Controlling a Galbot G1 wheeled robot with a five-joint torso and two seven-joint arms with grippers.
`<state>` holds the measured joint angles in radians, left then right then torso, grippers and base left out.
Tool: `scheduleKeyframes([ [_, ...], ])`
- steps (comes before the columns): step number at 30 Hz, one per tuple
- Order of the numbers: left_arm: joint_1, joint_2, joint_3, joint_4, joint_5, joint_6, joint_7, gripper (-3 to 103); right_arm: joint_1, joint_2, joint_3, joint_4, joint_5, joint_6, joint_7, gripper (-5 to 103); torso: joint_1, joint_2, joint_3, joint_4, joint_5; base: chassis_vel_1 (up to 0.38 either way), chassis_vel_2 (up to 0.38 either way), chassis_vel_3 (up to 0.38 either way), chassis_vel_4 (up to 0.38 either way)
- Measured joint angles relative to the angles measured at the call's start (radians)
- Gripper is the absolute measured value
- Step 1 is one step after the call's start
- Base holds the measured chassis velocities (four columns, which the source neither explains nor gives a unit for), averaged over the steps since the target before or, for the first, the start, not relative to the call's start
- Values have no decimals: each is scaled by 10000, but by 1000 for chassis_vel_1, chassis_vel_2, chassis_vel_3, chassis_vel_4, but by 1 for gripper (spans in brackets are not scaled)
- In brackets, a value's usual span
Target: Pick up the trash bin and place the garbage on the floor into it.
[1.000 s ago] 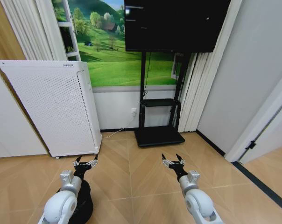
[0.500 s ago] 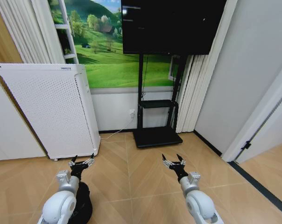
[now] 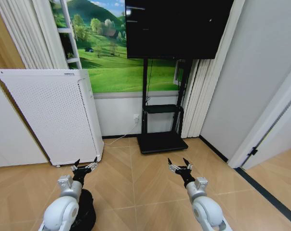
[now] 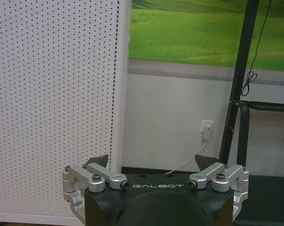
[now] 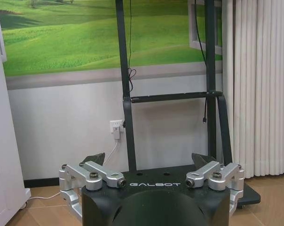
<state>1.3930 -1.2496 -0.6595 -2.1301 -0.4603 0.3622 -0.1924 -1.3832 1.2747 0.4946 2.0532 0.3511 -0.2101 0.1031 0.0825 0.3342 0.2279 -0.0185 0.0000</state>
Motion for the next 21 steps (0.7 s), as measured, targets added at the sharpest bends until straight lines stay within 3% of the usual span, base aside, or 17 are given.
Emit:
scheduleKeyframes([
  [21,-18,-24,-85,39,-18,-58,40,100,11,83,-18,-26,-168,-4,17,100,291,858,570,1,0,9,13,22,14],
])
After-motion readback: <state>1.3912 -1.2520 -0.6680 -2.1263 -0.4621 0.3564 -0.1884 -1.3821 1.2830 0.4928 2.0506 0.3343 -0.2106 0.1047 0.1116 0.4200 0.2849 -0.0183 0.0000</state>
